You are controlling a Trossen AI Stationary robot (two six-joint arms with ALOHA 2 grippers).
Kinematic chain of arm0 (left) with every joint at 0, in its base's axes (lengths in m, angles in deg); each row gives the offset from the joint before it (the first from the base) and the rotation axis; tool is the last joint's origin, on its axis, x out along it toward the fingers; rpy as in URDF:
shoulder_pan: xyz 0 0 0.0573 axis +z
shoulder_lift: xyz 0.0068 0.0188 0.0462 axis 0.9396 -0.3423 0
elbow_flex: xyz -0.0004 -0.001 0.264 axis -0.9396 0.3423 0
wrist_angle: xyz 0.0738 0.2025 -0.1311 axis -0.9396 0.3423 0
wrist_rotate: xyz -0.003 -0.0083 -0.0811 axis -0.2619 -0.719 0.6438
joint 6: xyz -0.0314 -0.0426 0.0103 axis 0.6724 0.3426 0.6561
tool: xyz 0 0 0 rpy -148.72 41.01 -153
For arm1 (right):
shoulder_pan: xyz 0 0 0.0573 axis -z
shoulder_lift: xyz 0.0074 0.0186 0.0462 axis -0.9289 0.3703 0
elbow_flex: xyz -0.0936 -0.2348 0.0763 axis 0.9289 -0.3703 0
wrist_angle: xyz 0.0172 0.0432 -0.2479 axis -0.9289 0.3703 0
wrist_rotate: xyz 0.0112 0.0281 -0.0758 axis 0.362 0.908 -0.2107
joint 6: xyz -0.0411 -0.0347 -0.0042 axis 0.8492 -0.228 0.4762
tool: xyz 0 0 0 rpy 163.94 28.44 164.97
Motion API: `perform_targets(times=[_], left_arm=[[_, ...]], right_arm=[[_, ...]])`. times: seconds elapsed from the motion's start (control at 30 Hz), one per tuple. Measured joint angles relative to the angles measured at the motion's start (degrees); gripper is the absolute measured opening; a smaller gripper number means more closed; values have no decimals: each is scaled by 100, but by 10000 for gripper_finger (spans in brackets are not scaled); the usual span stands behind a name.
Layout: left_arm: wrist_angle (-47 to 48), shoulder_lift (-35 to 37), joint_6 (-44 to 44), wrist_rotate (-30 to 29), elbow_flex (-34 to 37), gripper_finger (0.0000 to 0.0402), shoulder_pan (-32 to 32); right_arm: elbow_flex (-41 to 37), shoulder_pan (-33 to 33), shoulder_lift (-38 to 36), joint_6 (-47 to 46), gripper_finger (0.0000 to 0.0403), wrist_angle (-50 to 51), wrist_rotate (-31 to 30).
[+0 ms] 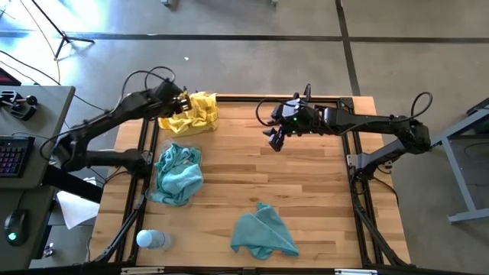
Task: Sort microfiber towel by color & place in baskets
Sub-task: Put the blue microfiber cloth into the bottom transparent bin
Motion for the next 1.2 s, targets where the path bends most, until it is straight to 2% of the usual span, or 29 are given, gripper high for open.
perform_targets(times=[0.17,0.27,0.47,0.63,0.77,0.9,1.03,1.1,1.2], left_arm=[[-6,674,-700,100,-2,94,-431],[-20,1006,-1181,129,-3,94,-908],[-201,1313,-2511,439,-7,94,-2299],[-228,1269,-3064,434,-9,94,-3553],[-223,1228,-3299,428,-11,94,-4346],[-215,1230,-3318,427,-11,94,-4890],[-220,1230,-3316,414,-11,94,-5257],[-218,1230,-3296,411,-11,94,-5408],[-220,1230,-3188,404,-11,94,-5596]], right_arm=[[0,-240,0,-370,206,310,-43],[0,-517,2,-725,206,303,-432],[0,-1208,24,-1200,206,-353,-1267],[-4,-1984,114,-1205,206,-1379,-1942],[29,-2579,290,-1293,206,-1702,-2339],[562,-3063,801,-1691,206,-1221,-2682],[1593,-3361,1652,-2171,206,89,-2756],[2230,-3426,2124,-2666,206,1030,-2560],[3147,-3424,2807,-3568,206,2451,-1908]])
